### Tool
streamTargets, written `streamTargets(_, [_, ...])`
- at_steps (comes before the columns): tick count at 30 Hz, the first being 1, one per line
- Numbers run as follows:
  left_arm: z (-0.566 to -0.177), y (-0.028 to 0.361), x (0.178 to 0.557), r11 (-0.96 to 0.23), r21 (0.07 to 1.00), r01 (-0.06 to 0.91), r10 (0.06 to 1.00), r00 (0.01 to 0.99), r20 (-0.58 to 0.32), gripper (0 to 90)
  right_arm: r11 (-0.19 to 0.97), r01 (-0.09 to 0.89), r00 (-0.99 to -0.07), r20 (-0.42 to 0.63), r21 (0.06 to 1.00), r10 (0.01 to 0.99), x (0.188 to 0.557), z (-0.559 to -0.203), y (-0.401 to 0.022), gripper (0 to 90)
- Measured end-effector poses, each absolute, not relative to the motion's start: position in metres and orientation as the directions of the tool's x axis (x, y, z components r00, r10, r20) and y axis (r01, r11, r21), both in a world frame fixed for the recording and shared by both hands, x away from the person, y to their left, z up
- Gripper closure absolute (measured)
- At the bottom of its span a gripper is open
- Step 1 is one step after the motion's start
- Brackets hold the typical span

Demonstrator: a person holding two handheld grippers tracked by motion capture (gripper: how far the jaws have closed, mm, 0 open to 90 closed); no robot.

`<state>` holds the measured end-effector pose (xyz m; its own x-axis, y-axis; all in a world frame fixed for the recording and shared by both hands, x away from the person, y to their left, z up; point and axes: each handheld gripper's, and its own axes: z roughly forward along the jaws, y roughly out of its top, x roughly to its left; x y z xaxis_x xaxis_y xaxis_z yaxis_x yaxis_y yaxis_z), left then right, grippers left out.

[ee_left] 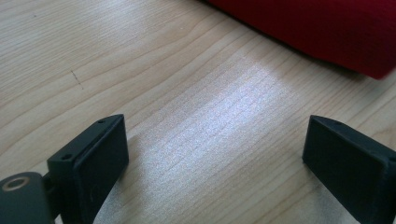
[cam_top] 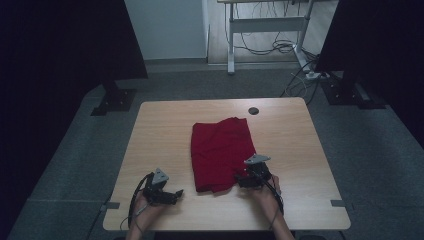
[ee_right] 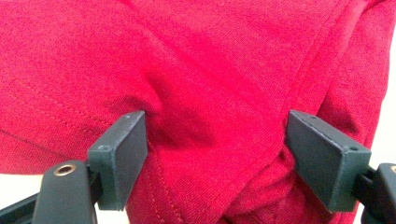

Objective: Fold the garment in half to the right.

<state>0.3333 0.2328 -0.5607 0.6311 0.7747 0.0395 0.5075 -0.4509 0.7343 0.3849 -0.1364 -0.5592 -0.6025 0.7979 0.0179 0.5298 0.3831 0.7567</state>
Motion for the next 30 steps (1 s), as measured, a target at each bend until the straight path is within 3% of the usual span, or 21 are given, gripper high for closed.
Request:
streamTargets(14, [-0.561,0.231,0.334,-0.45,0.727,0.519,0.781,0.623,0.038,2.9,0.37,0.549,-0.578,0.02,0.75,0.816,0.415,-0.557,-0.13,22.0])
streamTargets(30, [-0.561,0.23,0.334,-0.443,0.73,0.521,0.786,0.618,0.036,1.8,0.395,0.494,-0.649,0.026,0.774,0.76,0.408,-0.552,-0.133,10.4])
